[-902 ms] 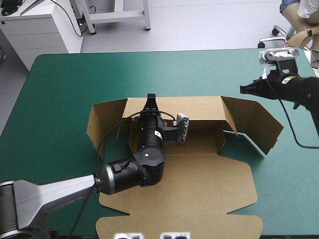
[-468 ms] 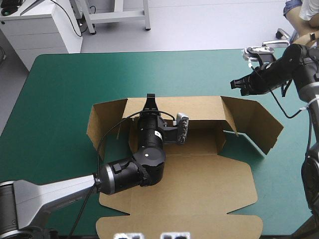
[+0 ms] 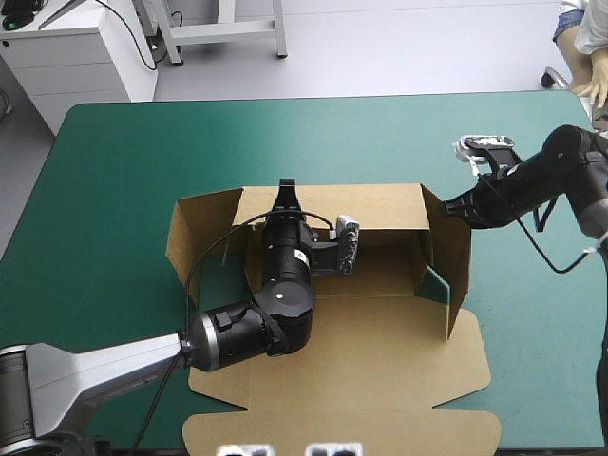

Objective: Fold the box

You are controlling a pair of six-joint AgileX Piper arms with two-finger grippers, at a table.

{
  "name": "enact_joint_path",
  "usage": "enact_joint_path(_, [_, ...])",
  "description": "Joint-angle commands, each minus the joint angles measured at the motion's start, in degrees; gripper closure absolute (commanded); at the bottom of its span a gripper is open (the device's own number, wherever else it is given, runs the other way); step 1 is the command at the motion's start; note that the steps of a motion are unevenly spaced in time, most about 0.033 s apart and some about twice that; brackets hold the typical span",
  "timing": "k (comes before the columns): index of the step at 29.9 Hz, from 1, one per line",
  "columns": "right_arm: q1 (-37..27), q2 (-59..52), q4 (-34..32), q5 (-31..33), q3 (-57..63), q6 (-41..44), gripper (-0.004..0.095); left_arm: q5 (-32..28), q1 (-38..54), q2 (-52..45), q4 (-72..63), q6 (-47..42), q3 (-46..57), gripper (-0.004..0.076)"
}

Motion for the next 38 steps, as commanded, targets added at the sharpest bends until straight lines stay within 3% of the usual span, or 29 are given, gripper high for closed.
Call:
enact_joint_path(1, [-0.22, -6.33, 6.89, 1.04, 1.52, -3.44, 0.0928, 1.01, -0.44, -2.1, 1.43, -0.84, -1.04, 0.0732])
enact_joint_path(5, [-0.22, -11.44, 10.75, 0.59, 6.59, -6.65, 0.0925, 1.01, -0.44, -2.1, 1.33, -0.95, -1.04, 0.0732])
enact_joint_path(11, [-0.22, -20.81, 12.91, -12.65, 17.79, -8.98, 0.0926, 1.01, -0.44, -2.1, 1.19, -0.95, -1.04, 0.0732])
enact_joint_path(16, [-0.22, -22.64, 13.61, -18.58, 26.3, -13.2, 0.0925, 0.11, -0.44, -2.1, 0.6, -0.95, -1.04, 0.0732])
enact_joint_path(20, [-0.22, -23.8, 22.67, -24.91, 33.41, -22.33, 0.0926, -0.04, -0.44, -2.1, -1.84, -0.95, -1.04, 0.0732])
enact_joint_path(24, [-0.22, -24.88, 31.81, -25.09, 37.08, -33.11, 0.0926, -0.04, -0.44, -2.1, -3.45, -0.95, -1.04, 0.0732])
enact_joint_path(29, [-0.22, -24.99, 31.86, -23.33, 37.23, -36.5, 0.0911, -0.04, -0.44, -2.1, -3.57, -0.95, -1.04, 0.0732])
enact_joint_path(33, [-0.22, -24.99, 31.86, -22.89, 37.23, -40.48, 0.0783, -0.04, -0.44, -2.1, -3.57, -0.95, -1.04, 0.0732])
enact_joint_path(38, [-0.22, -24.99, 31.86, -24.14, 37.12, -42.52, 0.0396, -0.04, -0.44, -2.1, -3.57, -0.95, -1.04, 0.0732])
